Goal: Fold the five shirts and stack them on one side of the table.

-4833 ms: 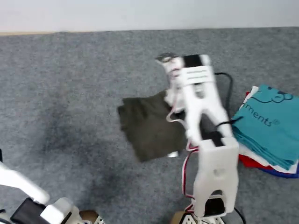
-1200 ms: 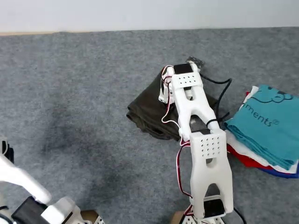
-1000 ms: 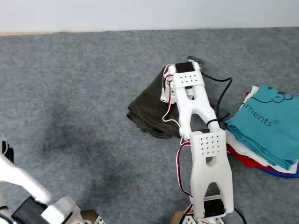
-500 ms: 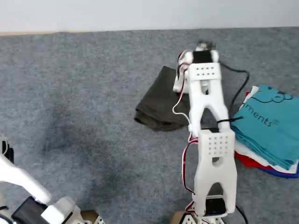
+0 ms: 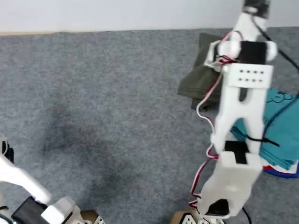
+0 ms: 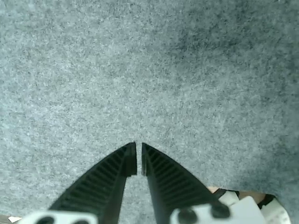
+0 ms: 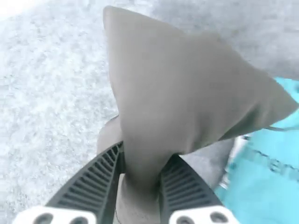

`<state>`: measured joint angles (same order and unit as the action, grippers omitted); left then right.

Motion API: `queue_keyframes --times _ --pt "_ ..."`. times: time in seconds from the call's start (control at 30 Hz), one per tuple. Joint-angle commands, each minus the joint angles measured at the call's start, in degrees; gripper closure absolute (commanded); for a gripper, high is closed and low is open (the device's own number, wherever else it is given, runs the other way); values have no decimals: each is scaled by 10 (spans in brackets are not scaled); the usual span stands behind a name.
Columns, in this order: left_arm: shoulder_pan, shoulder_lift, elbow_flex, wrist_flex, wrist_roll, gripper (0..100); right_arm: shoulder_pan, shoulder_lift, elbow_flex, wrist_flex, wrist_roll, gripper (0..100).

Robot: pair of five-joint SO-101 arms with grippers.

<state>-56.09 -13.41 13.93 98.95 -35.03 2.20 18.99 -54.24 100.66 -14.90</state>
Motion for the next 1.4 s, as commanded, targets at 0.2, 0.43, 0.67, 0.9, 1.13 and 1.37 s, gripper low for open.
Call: queue_keyframes --times 0.2,0.43,0.67,0.9,1.13,1.37 --pt "6 -17 -4 14 -7 974 74 -191 129 23 15 989" --pt "6 -17 -4 14 -7 974 159 -225 164 22 47 989" --pt "6 -17 -3 14 -7 974 233 -204 174 22 72 989" --pt "6 -17 -1 14 -8 974 308 -88 176 2 137 989" --pt "6 -14 0 15 -9 974 378 44 171 -73 249 963" --pt "5 -16 18 5 -32 974 376 33 94 23 214 708"
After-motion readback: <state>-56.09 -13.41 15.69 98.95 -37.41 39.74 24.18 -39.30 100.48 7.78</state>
